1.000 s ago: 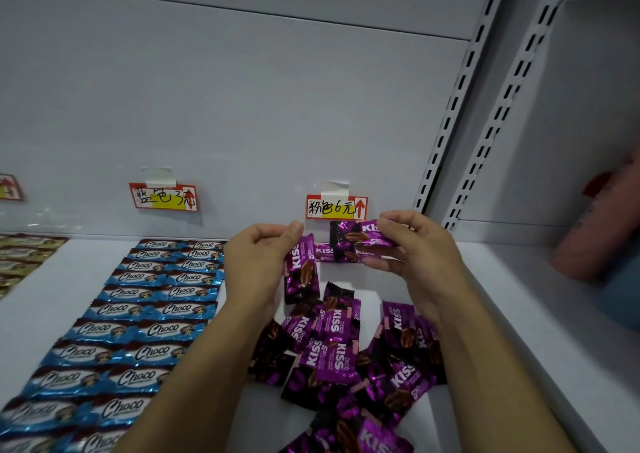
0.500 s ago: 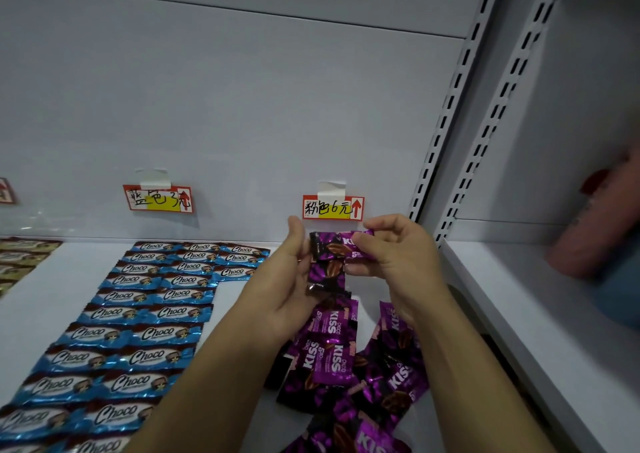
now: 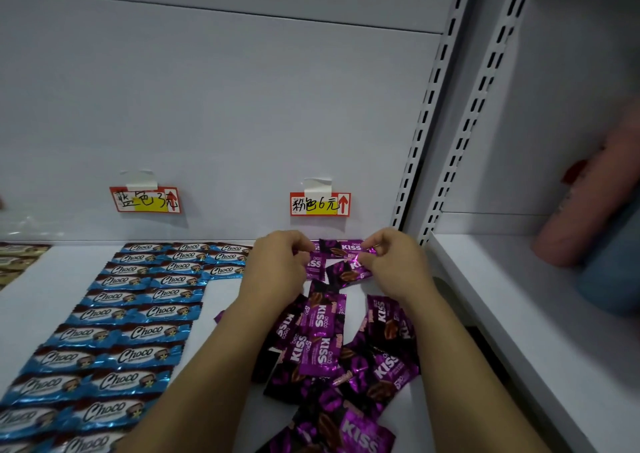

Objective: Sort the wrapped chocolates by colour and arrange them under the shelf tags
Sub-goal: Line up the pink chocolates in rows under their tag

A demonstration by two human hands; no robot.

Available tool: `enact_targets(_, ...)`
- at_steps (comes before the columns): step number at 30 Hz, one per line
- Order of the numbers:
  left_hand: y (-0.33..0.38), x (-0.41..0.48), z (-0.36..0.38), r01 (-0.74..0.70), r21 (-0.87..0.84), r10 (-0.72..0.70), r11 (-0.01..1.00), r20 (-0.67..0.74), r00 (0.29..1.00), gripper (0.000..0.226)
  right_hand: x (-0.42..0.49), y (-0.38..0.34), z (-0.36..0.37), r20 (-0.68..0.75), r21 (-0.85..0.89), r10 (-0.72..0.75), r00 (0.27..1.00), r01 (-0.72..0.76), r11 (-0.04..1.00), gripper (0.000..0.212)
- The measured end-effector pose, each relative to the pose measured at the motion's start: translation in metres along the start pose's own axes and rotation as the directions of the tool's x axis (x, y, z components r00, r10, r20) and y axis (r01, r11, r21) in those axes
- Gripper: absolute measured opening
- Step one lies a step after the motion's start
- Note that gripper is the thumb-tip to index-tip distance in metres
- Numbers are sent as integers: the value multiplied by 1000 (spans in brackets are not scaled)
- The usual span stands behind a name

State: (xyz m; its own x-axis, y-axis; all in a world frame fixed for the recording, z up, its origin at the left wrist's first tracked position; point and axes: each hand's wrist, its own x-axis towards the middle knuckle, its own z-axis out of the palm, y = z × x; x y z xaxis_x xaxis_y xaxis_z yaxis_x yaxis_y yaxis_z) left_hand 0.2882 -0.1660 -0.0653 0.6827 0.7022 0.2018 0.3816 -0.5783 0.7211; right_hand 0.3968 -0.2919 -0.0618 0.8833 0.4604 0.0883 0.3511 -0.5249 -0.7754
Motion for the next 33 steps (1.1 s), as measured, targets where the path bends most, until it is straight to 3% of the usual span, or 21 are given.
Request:
enact_targets(4, 3, -1, -2, -164, 388, 187, 907, -21, 982, 25, -6, -7, 3, -27, -366, -135, 990, 116, 923, 21)
enact_targets(7, 3, -11, -10, -250, 495, 249, 832, 68, 966, 28, -15, -17, -6, 111, -358, -244, 963, 268, 895, 25)
enact_targets(10, -2, -18, -11, -258, 485, 181, 835, 201, 963, 29, -19, -19, 2, 359, -396, -192, 913, 335, 855, 30)
enact_targets(12, -4, -19, -10, -246, 461, 142, 853, 249, 958, 29, -18, -16, 9, 416, -431, -159, 896, 348, 833, 35)
enact_targets(22, -5, -18, -11, -264, 489, 115, 832, 313, 943, 39, -7, -10, 18, 448, -504, -150, 882, 387, 772, 41)
enact_targets(29, -5, -21, -11, -239, 474, 98, 847, 303, 948, 37, -8, -8, 18, 448, -510, -115, 887, 359, 781, 39)
enact_targets(33, 0, -24, -19, -268, 462, 132, 846, 305, 943, 38, -16, -19, 5, 402, -459, -177, 898, 365, 810, 45)
